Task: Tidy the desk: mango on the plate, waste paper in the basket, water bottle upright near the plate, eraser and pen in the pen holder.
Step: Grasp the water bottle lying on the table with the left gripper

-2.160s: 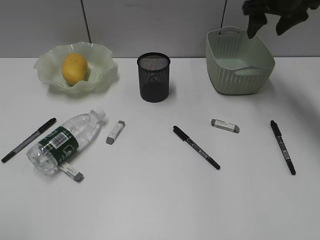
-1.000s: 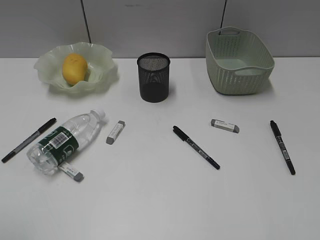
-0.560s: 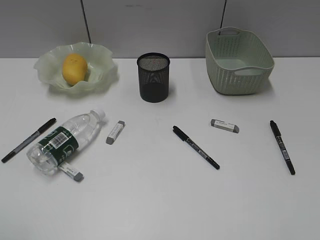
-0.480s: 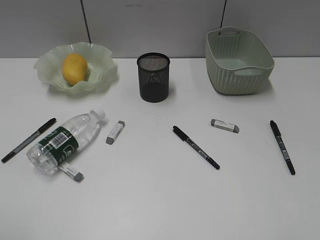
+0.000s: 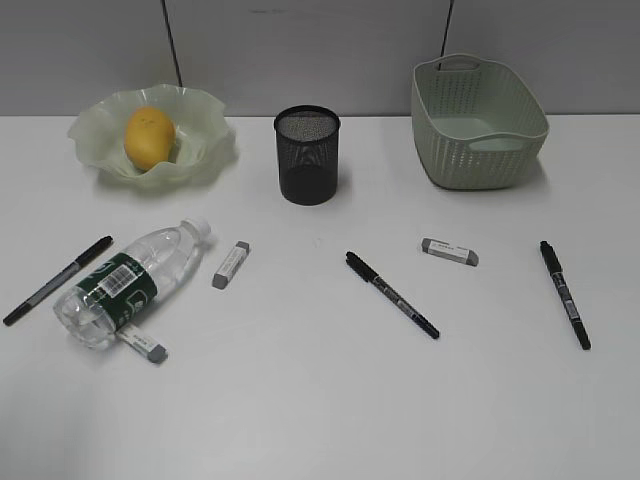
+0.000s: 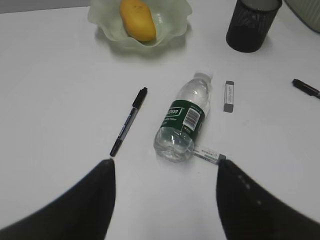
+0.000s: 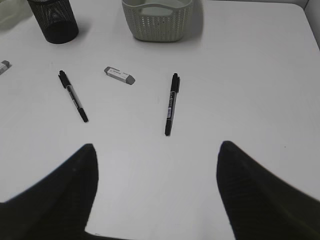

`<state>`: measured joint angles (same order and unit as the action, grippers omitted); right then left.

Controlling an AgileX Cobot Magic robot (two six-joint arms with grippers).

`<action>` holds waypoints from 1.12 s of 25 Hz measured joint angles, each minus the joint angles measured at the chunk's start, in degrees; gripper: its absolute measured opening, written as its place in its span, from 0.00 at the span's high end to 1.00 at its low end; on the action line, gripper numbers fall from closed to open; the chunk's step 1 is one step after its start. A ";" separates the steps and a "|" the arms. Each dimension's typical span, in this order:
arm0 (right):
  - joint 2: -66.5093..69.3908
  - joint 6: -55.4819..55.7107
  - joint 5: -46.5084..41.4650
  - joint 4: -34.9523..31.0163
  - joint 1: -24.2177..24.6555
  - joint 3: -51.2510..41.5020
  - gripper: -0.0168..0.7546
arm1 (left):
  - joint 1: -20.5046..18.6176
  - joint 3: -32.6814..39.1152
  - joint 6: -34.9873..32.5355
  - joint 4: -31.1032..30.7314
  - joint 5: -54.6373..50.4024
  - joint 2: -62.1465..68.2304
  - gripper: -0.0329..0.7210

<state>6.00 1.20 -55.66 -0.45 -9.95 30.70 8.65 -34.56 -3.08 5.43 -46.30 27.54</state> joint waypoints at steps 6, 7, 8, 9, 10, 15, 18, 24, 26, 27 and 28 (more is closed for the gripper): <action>0.00 0.00 0.00 0.00 0.00 0.00 0.22 | 2.04 -7.76 -3.51 0.91 4.93 21.85 0.25; 0.00 0.00 0.00 0.00 0.00 0.00 0.22 | 2.53 -9.43 -3.74 0.91 4.92 24.93 0.23; 0.00 0.00 0.00 0.00 0.00 0.00 0.22 | 3.13 -11.58 -3.98 0.91 4.24 28.48 0.21; 0.00 0.00 0.00 0.00 0.00 0.00 0.22 | 3.87 -14.05 -4.44 0.91 3.41 31.99 0.20; 0.00 0.00 0.00 0.00 0.00 0.00 0.22 | 4.52 -16.19 -4.94 0.91 1.90 35.59 0.20; 0.00 0.00 0.05 0.00 0.00 0.00 0.22 | 8.31 -29.58 -6.97 0.91 -7.92 51.68 0.19; 0.00 0.00 0.05 0.00 0.00 0.00 0.22 | 10.11 -36.69 -8.85 0.64 -12.27 59.87 0.19; 0.00 -0.06 0.05 0.00 0.00 0.00 0.22 | 12.35 -48.20 -10.02 -2.94 -20.34 74.41 0.13; 0.00 -0.06 0.05 0.00 0.00 0.00 0.22 | 12.77 -50.94 -10.02 -4.16 -22.27 78.51 0.12; 0.00 -0.06 0.05 0.00 0.00 0.00 0.22 | 12.91 -52.35 -10.02 -4.37 -22.65 80.52 0.12; 0.00 -0.06 0.05 0.00 0.00 0.00 0.22 | 13.03 -53.50 -10.02 -4.43 -22.93 82.41 0.12</action>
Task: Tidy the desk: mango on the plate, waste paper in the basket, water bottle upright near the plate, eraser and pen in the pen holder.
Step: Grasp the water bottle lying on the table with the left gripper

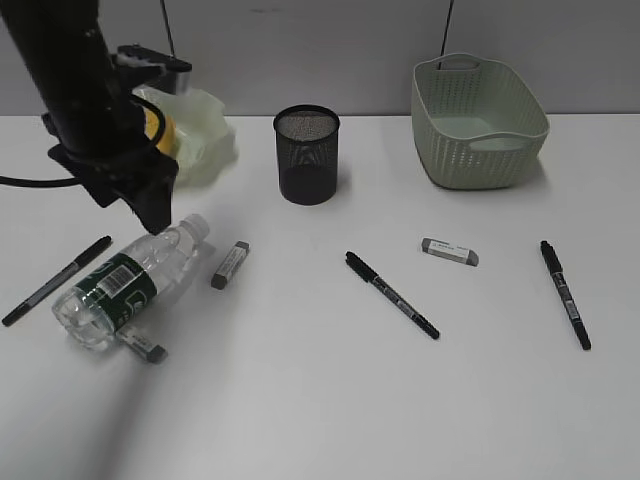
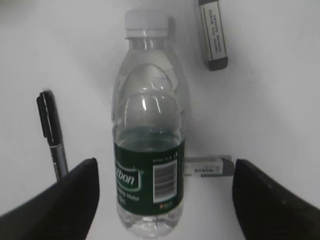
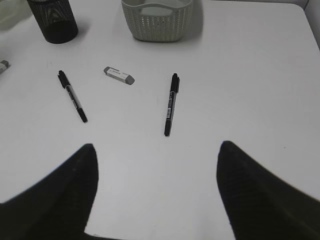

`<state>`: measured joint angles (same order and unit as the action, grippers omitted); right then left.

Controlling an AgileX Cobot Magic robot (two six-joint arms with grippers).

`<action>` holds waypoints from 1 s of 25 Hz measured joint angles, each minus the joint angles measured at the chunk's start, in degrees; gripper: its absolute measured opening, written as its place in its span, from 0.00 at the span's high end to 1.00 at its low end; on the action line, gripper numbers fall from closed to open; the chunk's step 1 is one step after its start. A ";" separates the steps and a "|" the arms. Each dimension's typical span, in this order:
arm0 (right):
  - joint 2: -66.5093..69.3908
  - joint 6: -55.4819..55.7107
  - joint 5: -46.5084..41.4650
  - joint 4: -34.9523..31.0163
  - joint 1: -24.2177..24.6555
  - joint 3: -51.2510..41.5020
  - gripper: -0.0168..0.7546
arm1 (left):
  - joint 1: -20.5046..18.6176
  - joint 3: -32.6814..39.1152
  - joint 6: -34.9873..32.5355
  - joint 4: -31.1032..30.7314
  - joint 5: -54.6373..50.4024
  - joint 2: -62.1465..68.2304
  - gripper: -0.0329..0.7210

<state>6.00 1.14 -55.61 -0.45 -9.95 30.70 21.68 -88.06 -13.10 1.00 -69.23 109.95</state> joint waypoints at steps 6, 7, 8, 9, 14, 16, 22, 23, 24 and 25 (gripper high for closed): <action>0.00 0.00 0.00 0.00 0.00 0.00 0.22 | 0.11 -4.92 0.00 -1.00 -0.11 8.26 0.12; 0.00 0.00 0.00 0.00 0.00 0.00 0.22 | 0.11 -5.14 0.00 -1.34 -0.18 9.39 0.12; 0.00 0.00 0.00 0.00 0.00 0.00 0.22 | 0.11 -5.31 0.00 -1.44 0.43 10.34 0.12; 0.00 0.00 0.00 0.00 0.00 0.00 0.22 | 0.11 -5.41 0.00 -1.52 0.18 11.39 0.12; 0.00 0.00 0.10 0.00 0.00 0.00 0.22 | 0.11 -5.78 0.00 -1.73 -0.05 15.16 0.12; 0.00 0.00 0.10 0.00 0.00 0.00 0.22 | 0.11 -5.78 0.00 -1.93 -0.08 15.99 0.12; 0.00 0.00 0.16 0.00 0.00 0.00 0.22 | 0.11 -5.78 0.00 -2.53 -0.12 17.15 0.18; 0.00 0.00 0.16 0.00 0.00 0.00 0.22 | 0.11 -5.78 0.00 -2.62 -0.12 17.15 0.20; 0.00 0.00 0.16 0.00 0.00 0.00 0.22 | 0.11 -5.78 0.00 -2.76 -0.12 17.15 0.21; 0.00 0.00 0.16 0.00 0.00 0.00 0.22 | 0.11 -5.78 0.00 -2.87 -0.12 17.15 0.23</action>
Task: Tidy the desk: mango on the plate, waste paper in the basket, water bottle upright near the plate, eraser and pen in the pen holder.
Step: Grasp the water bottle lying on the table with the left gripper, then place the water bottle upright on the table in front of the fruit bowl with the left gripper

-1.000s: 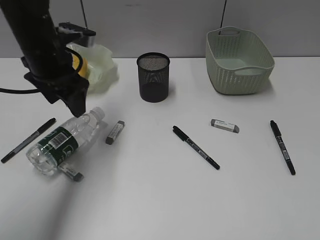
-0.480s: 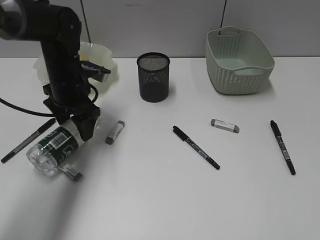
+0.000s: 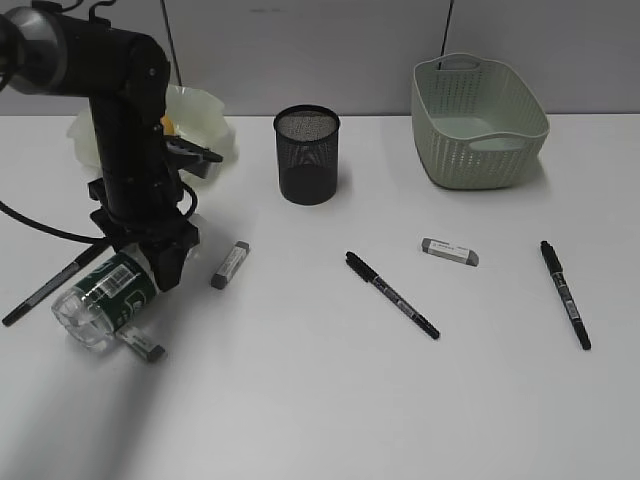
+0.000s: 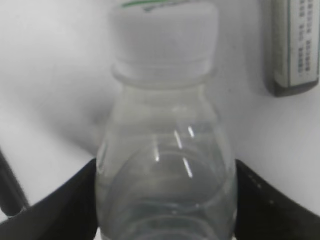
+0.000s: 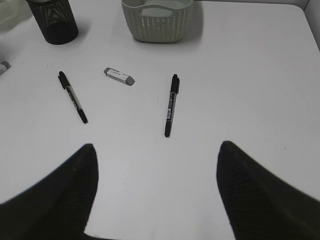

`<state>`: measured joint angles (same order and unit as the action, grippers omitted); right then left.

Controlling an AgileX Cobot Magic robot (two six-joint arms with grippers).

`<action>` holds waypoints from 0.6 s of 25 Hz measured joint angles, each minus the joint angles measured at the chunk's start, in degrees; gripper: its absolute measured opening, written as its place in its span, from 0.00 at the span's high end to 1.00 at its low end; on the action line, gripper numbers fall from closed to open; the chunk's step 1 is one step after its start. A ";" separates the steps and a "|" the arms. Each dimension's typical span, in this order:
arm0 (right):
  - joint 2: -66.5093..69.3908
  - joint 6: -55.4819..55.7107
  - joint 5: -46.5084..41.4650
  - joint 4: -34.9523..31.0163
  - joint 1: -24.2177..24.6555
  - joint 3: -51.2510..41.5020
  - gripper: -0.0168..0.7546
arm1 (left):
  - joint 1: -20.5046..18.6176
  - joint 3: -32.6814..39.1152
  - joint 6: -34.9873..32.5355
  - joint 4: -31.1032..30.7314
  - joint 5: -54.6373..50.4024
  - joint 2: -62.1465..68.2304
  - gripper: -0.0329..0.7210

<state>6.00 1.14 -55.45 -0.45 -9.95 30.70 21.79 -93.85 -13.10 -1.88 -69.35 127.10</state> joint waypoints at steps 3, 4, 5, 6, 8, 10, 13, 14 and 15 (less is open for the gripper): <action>0.00 0.00 0.00 0.00 0.00 0.00 0.22 | 0.00 0.00 0.00 -0.56 -0.02 0.00 0.29; 0.00 0.00 0.00 0.00 0.00 0.00 0.22 | 0.00 0.00 0.00 -0.60 -0.02 0.00 0.29; 0.00 0.00 0.00 0.00 0.00 0.00 0.22 | 0.00 -0.13 0.00 -0.60 -0.13 0.00 0.30; 0.00 0.00 0.00 0.00 0.00 0.00 0.22 | 0.00 -0.37 0.00 -0.60 -0.21 0.00 0.30; 0.00 0.00 0.00 0.00 0.00 0.00 0.22 | 0.00 -1.07 0.00 -0.79 -0.01 0.00 0.30; 0.00 0.00 0.05 0.00 0.00 0.00 0.22 | 0.00 -1.67 0.00 -0.93 0.24 -0.36 0.30; 0.00 0.00 0.05 0.00 0.00 0.00 0.22 | 0.00 -2.27 0.00 -1.06 0.44 -2.94 0.30; 0.00 0.00 0.11 0.00 0.00 0.00 0.22 | 0.00 -2.32 0.00 -1.06 0.49 -4.45 0.30; 0.00 0.00 0.11 0.00 0.00 0.00 0.22 | 0.00 -2.39 0.00 -1.06 -0.22 -5.87 0.30</action>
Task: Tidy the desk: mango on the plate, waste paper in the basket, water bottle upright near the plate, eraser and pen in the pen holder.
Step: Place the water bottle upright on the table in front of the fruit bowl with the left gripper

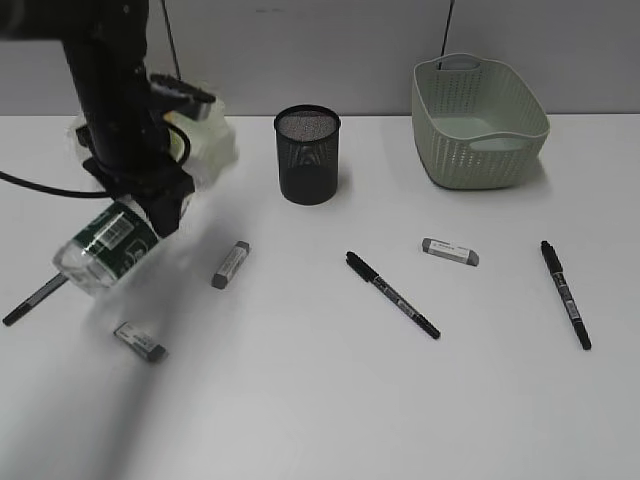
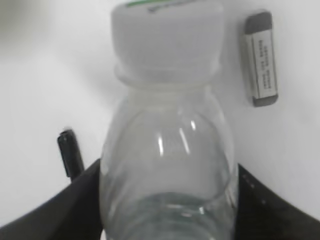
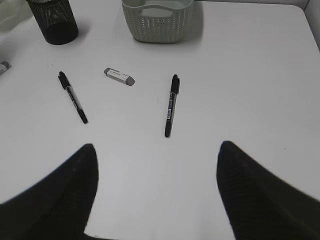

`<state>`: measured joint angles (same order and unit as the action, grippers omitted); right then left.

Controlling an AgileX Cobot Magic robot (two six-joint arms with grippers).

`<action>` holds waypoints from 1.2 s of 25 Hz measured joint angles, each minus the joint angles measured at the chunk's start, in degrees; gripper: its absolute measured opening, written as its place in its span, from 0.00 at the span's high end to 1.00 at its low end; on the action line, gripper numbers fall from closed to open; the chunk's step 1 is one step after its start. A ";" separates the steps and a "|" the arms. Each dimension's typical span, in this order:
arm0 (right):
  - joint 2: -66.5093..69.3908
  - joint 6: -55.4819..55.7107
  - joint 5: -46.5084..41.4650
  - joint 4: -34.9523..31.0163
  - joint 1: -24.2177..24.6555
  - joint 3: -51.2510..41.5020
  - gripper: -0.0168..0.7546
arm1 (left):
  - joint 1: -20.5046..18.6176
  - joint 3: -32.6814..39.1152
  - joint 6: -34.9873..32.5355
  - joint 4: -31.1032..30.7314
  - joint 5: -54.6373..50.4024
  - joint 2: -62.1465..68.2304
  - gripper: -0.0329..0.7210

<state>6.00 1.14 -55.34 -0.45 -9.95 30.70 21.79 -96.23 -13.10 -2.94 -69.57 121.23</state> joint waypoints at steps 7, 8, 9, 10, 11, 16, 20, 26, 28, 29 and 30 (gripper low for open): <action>0.00 0.00 0.04 0.00 0.00 0.00 0.22 | -3.54 0.00 0.17 5.79 0.07 -10.80 0.30; 0.00 0.00 0.04 0.00 0.00 0.00 0.22 | -4.62 0.05 0.17 7.54 0.07 -12.24 0.30; 0.00 0.00 0.04 0.00 0.00 0.00 0.22 | -5.72 0.17 0.17 8.79 0.12 -13.71 0.30; 0.00 0.00 0.04 0.00 0.00 0.00 0.22 | -6.61 0.32 0.17 9.90 0.44 -15.25 0.30; 0.00 0.00 0.04 0.00 0.00 0.00 0.22 | -7.69 0.97 0.19 10.66 1.28 -16.62 0.30; 0.00 -0.05 0.04 0.00 0.00 0.00 0.22 | -12.98 11.40 0.19 11.94 10.21 -26.59 0.30; 0.00 -0.04 0.04 0.00 0.00 0.00 0.22 | -16.20 25.67 0.19 13.73 25.32 -36.16 0.30; 0.00 -0.04 0.04 0.00 0.00 0.00 0.22 | -17.02 43.75 0.19 17.13 56.42 -44.82 0.30; 0.00 -0.04 0.04 0.00 0.00 0.00 0.22 | -17.02 48.24 0.19 19.16 65.37 -45.22 0.30; 0.00 -0.04 0.04 0.00 0.00 0.00 0.22 | -17.02 50.59 0.19 19.75 69.89 -45.22 0.30; 0.00 -0.04 0.06 0.00 0.00 0.00 0.22 | -17.02 52.92 0.19 20.45 73.67 -45.15 0.30</action>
<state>6.00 1.10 -55.28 -0.45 -9.95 30.70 4.77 -43.31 -12.91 17.52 4.10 76.08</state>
